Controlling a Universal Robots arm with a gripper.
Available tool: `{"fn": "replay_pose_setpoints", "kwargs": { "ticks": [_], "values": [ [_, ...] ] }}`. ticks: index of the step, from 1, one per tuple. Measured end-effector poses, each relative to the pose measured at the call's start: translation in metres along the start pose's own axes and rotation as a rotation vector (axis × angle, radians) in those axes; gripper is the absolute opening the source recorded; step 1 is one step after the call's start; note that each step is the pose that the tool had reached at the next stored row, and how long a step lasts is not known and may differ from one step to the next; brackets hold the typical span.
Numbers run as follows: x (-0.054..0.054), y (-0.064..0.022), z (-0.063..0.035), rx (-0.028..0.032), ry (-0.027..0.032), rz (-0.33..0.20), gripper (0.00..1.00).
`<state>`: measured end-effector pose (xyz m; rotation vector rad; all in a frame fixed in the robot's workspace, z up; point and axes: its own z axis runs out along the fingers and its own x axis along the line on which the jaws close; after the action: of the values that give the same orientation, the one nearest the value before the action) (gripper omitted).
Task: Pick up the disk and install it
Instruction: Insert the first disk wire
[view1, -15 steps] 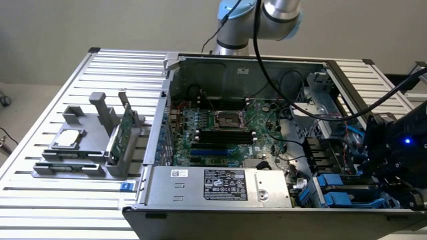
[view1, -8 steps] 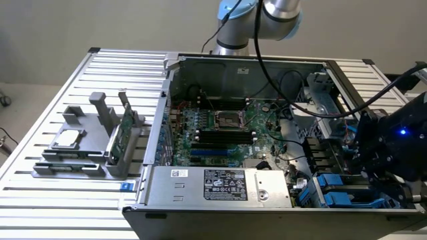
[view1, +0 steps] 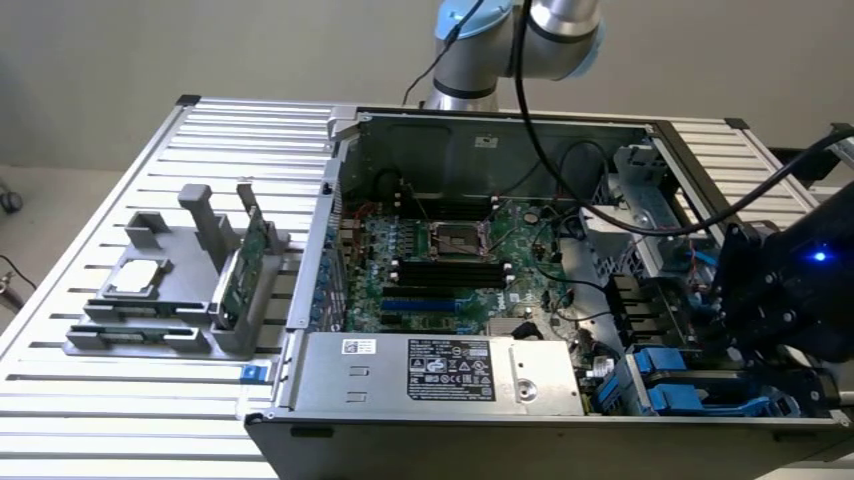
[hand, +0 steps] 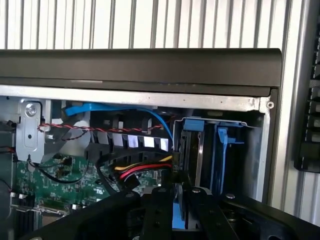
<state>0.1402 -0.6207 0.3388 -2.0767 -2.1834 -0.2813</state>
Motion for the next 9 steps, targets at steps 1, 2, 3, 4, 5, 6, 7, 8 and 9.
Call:
{"fn": "replay_pose_setpoints", "kwargs": {
  "ticks": [1,2,3,4,5,6,7,8,9],
  "values": [
    [0.0001,0.0004,-0.0004,0.0027,-0.0064,0.000,0.17],
    [0.0004,0.0009,-0.0006,0.0045,-0.0136,0.000,0.17],
    [0.0009,0.0015,-0.0005,0.0056,-0.0204,0.000,0.17],
    [0.0018,0.0020,-0.0003,0.0062,-0.0275,0.000,0.17],
    [0.0028,0.0026,-0.0001,0.0067,-0.0351,0.000,0.17],
    [0.0038,0.0031,0.0002,0.0072,-0.0426,-0.001,0.17],
    [0.0048,0.0035,0.0004,0.0076,-0.0502,-0.001,0.17],
    [0.0061,0.0038,0.0007,0.0080,-0.0571,-0.001,0.17],
    [0.0075,0.0043,0.0011,0.0083,-0.0646,-0.002,0.17]
  ]
}}
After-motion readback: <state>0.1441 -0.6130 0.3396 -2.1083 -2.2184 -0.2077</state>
